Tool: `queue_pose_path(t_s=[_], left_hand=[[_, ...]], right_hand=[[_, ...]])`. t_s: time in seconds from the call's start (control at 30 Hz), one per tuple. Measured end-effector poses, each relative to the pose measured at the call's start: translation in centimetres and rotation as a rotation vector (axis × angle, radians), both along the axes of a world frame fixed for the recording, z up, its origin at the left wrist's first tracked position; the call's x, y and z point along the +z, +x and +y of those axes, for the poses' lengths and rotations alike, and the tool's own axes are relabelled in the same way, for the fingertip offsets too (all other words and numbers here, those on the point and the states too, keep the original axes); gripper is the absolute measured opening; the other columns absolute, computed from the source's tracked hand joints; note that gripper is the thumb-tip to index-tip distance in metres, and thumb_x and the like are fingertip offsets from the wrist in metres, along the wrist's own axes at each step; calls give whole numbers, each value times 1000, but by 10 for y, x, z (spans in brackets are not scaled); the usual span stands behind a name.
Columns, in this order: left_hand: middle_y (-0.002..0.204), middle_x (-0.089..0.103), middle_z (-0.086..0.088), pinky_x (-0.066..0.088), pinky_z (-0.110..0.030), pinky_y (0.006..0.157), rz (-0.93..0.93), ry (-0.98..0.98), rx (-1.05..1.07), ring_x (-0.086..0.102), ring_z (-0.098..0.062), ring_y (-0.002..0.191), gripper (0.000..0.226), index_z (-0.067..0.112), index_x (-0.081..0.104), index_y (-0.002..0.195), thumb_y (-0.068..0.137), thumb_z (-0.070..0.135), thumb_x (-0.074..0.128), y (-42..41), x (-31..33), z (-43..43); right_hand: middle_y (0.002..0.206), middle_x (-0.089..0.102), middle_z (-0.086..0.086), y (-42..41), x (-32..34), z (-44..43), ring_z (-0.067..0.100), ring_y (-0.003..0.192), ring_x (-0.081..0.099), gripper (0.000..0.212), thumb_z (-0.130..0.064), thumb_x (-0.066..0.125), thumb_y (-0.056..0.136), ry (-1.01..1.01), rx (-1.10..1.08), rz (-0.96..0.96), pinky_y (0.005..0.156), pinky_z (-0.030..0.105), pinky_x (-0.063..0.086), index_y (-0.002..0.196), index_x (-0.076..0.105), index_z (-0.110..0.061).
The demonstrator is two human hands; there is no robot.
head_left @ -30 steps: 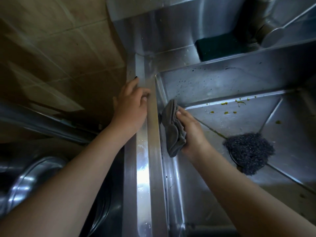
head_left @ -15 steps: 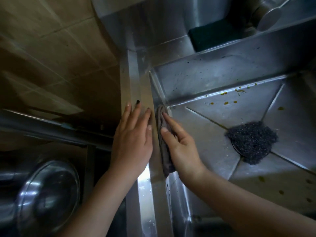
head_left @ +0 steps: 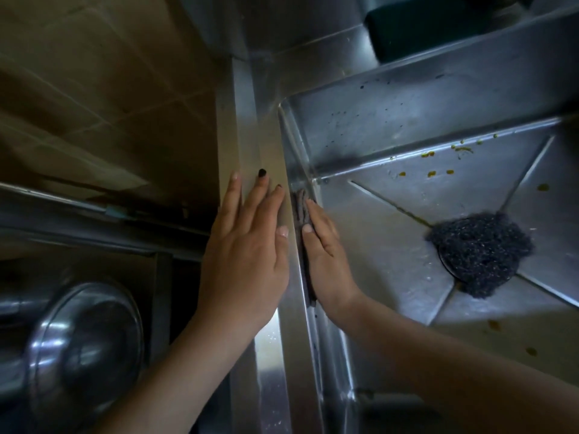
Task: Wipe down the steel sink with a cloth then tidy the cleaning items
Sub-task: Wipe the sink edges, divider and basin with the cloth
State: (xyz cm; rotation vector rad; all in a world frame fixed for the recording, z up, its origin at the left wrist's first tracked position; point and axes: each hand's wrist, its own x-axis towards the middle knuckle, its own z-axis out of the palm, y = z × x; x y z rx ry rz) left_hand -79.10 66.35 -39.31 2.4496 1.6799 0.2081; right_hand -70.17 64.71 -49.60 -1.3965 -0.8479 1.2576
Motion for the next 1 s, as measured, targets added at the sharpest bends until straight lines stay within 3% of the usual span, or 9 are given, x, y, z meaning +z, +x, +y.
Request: queue_pose_path(t_s=[0.17, 0.23, 0.33, 0.47, 0.67, 0.83, 0.93, 1.0], left_hand=[[149, 33, -3, 7, -31, 115, -4, 40, 1, 9, -19, 142, 50, 13, 39, 138, 92, 30, 26, -1, -1, 1], [148, 35, -5, 7, -29, 113, -14, 49, -5, 11, -20, 141, 49, 12, 40, 137, 92, 28, 28, 0, -1, 0], [148, 35, -4, 8, -29, 112, -9, 55, -4, 12, -21, 141, 49, 11, 40, 137, 92, 28, 28, 0, -1, 2], [148, 36, -5, 8, -29, 112, 16, 71, -4, 13, -22, 141, 49, 11, 41, 136, 92, 27, 28, 1, -1, 2], [147, 37, -8, 9, -31, 113, 30, 82, -11, 14, -25, 140, 49, 8, 42, 135, 92, 27, 28, 1, -2, 2], [147, 37, -8, 8, -29, 113, 37, 83, -7, 15, -25, 140, 49, 8, 43, 135, 92, 26, 28, 1, -1, 2], [146, 38, -9, 9, -30, 113, 45, 91, -6, 16, -26, 140, 49, 8, 43, 134, 91, 27, 27, 2, -1, 2], [146, 38, -9, 10, -31, 113, 43, 91, -4, 16, -25, 140, 50, 8, 43, 134, 91, 27, 27, 3, -2, 2]], right_hand=[[145, 39, 1, 3, -47, 6, 13, 136, 32, 44, -21, 40, 95, -132, 3, -89, 117, 29, 18, 139, 40, -17], [146, 38, 5, 4, -63, 3, 16, 136, 32, 48, -24, 40, 92, -178, 4, -103, 116, 29, 18, 139, 41, -14], [145, 37, 3, 4, -75, -2, 8, 133, 31, 53, -25, 36, 87, -183, 4, -125, 114, 21, 17, 139, 41, -12], [141, 40, -5, 0, -78, -4, 7, 133, 32, 55, -25, 35, 84, -172, -54, -100, 117, 29, 19, 137, 43, -14], [146, 38, -9, -7, -65, -29, 11, 136, 31, 45, -20, 39, 93, -270, -83, 30, 117, 39, 18, 138, 42, -29], [143, 39, -14, -6, -13, -34, 7, 135, 30, 44, -14, 42, 96, -245, -68, 136, 117, 37, 18, 132, 44, -38], [137, 38, -25, -2, 28, -28, -2, 133, 30, 39, -28, 41, 89, -103, -10, 133, 117, 32, 18, 117, 39, -56], [135, 38, -24, 1, 47, -20, -6, 132, 29, 36, -36, 38, 85, -28, 5, 128, 117, 28, 19, 113, 36, -57]])
